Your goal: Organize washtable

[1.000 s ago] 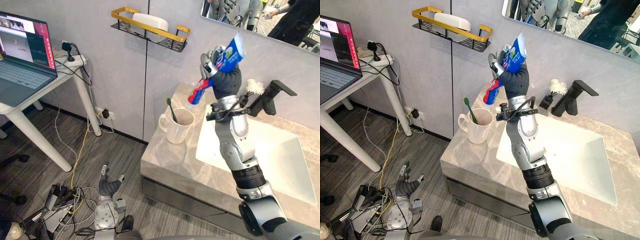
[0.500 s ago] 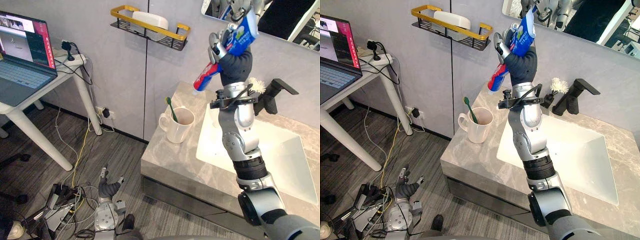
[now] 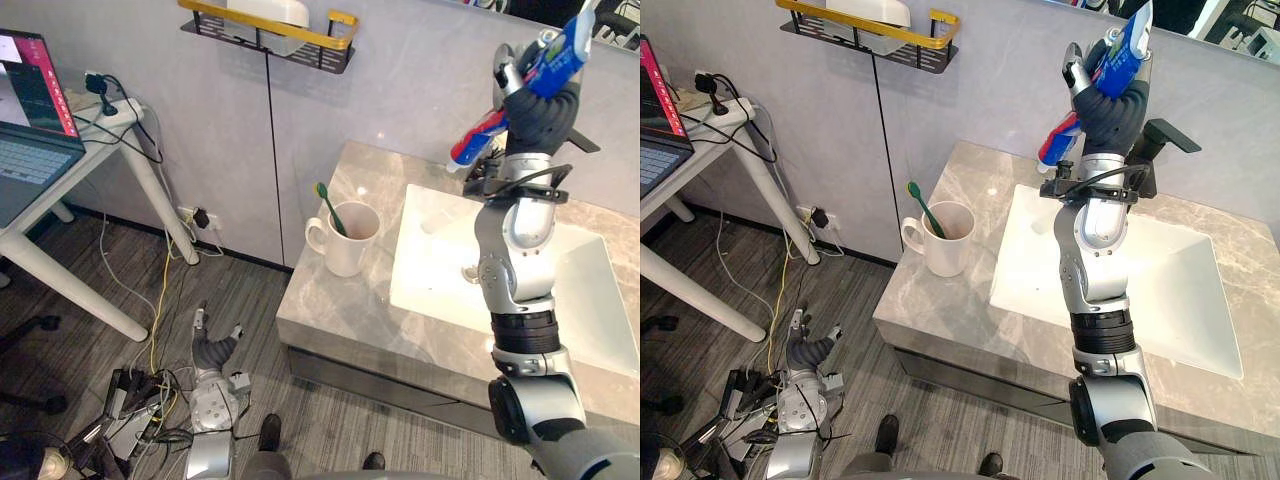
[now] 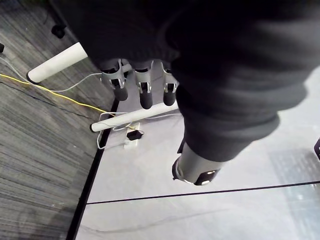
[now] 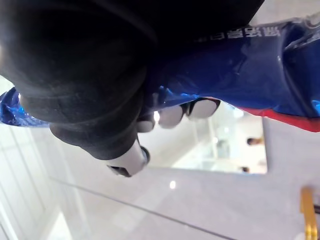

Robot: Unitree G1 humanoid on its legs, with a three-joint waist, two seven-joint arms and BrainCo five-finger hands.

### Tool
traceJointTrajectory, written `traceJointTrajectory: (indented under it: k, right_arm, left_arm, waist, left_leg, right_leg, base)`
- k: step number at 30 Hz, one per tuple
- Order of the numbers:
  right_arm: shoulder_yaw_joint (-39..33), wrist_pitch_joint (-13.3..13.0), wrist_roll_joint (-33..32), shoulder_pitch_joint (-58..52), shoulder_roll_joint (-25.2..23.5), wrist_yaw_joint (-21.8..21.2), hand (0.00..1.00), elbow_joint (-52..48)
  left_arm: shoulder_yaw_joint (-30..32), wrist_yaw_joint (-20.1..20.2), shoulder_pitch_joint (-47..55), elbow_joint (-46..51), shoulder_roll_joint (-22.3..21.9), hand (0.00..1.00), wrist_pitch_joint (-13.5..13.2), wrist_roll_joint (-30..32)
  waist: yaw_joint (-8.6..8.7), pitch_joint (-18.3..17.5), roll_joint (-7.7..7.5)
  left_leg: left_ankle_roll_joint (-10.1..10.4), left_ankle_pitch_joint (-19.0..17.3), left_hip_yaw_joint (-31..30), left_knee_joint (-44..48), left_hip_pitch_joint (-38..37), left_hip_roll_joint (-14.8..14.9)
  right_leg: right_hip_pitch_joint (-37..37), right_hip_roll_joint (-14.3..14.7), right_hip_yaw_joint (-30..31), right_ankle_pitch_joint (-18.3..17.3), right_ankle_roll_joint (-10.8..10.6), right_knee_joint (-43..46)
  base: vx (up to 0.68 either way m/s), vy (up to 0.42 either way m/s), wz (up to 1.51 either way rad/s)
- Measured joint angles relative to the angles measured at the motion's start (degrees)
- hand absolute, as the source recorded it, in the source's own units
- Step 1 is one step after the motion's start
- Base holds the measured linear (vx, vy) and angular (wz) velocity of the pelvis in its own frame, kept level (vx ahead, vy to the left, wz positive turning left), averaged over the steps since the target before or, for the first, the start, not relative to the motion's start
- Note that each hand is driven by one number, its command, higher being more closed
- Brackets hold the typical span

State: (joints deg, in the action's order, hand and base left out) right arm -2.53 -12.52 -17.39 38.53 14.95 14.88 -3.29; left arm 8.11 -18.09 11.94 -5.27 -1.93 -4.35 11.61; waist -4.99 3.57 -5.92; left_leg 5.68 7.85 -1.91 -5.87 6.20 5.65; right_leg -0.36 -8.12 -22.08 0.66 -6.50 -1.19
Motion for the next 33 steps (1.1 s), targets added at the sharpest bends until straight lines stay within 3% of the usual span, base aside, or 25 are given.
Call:
traceJointTrajectory:
  k: [10,14,18,33]
  right_arm:
    - [1.4,0.1,-0.1,3.5,0.0,0.0,1.00,0.0]
    - [3.2,0.1,-0.2,5.1,0.0,-0.1,1.00,0.0]
    - [4.5,0.2,-0.5,5.5,-0.1,-0.1,1.00,0.0]
    - [11.9,0.2,-2.3,7.3,-1.1,-3.6,1.00,0.1]
  left_arm:
    - [1.1,-0.8,-0.1,-0.2,-0.1,0.00,0.0,0.1]
    - [1.0,-0.8,-0.1,-0.4,0.0,0.00,0.0,0.1]
    - [1.1,-0.7,0.0,-0.4,0.0,0.00,0.0,0.0]
    - [1.5,-0.6,-0.8,-0.4,0.5,0.00,0.0,-0.8]
  waist:
    - [-0.60,0.4,0.17]
    - [-0.77,1.5,-0.53]
    - [-2.13,2.5,-1.95]
    - [-2.12,5.6,-4.04]
  left_leg:
    - [0.0,0.0,-1.1,0.0,0.3,0.0]
    - [0.0,0.0,-1.3,0.0,1.0,0.0]
    - [-0.2,0.2,-1.6,0.0,2.0,-0.1]
    - [-0.2,0.7,-2.7,0.0,5.1,0.0]
  right_leg:
    - [0.0,0.1,-0.7,-0.1,0.1,0.1]
    - [-0.3,0.2,-1.1,-0.1,0.1,0.0]
    - [-1.1,0.1,-1.5,-0.1,0.1,0.0]
    - [-3.8,0.1,-2.4,-0.2,0.3,1.1]
  base:
    - [-0.01,-0.012,0.03]
    - [-0.01,-0.010,0.05]
    - [0.03,-0.012,0.05]
    - [0.00,-0.005,0.04]
